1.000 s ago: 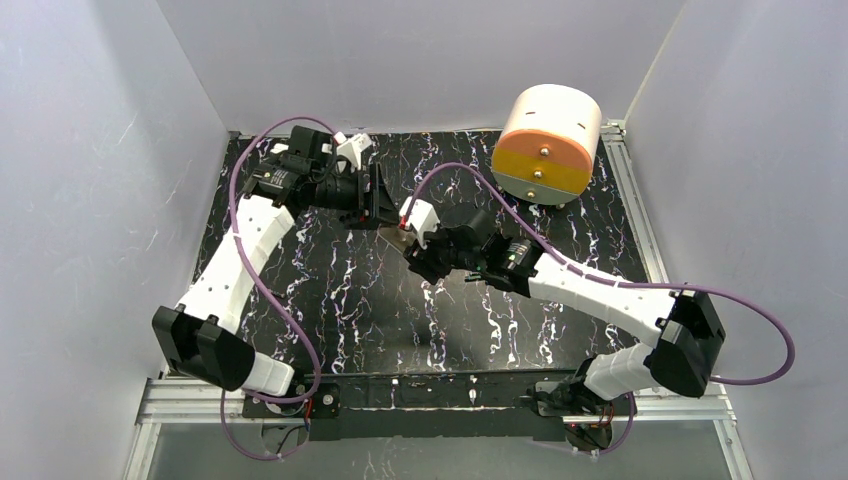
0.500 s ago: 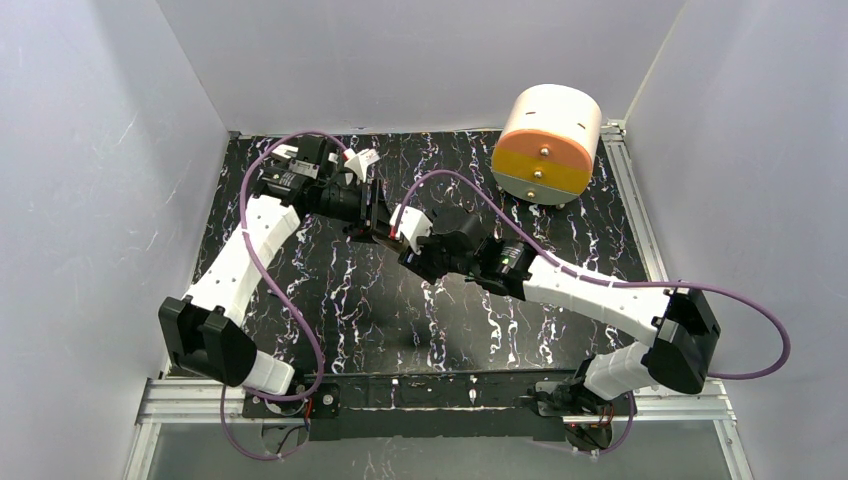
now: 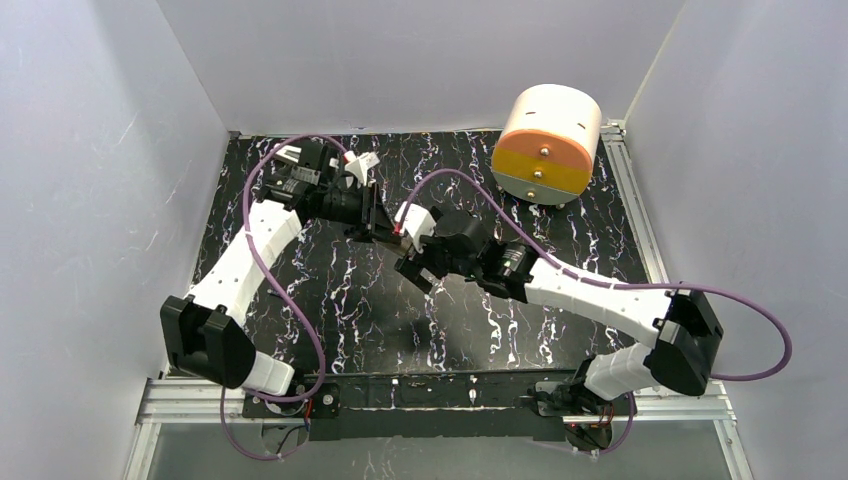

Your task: Load the batteries into the remote control

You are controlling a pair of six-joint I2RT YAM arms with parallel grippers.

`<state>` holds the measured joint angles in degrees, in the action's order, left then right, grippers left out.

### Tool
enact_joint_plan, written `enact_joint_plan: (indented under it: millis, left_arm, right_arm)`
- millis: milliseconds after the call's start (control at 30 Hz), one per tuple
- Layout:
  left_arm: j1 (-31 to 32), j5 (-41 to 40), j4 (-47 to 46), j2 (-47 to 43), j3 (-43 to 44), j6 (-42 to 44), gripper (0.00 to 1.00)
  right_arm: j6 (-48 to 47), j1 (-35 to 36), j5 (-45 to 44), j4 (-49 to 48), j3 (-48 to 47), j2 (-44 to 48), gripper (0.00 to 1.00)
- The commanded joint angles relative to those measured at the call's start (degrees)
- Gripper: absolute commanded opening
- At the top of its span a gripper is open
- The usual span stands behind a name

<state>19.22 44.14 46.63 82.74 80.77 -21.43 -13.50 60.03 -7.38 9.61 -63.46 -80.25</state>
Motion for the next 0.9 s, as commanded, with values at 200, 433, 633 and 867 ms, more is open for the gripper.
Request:
enact_joint_plan:
  millis: [200,433,633,867]
  left_arm:
    - [-0.5,-6.8,-36.2,-8.4,-25.7,-11.3,0.00]
    - [-0.1,-7.9,-50.4,-4.9,-36.2,-16.9,0.00]
    - [0.8,-10.6,-51.9,-2.0,-39.2,-16.1,0.00]
    - [1.1,-10.4,-55.6,1.1,-42.6,-17.1,0.00]
  right_arm:
    - [40.7,-16.2,15.1,-23.6,18.7,12.6,0.86]
    - [61.3,-21.2,25.2,-27.2,21.9,4.6,0.58]
    - [66.5,-21.1,28.0,-30.9,22.7,-2.2,0.60]
    - [66.9,-19.8,27.9,-35.1,22.5,-7.9,0.71]
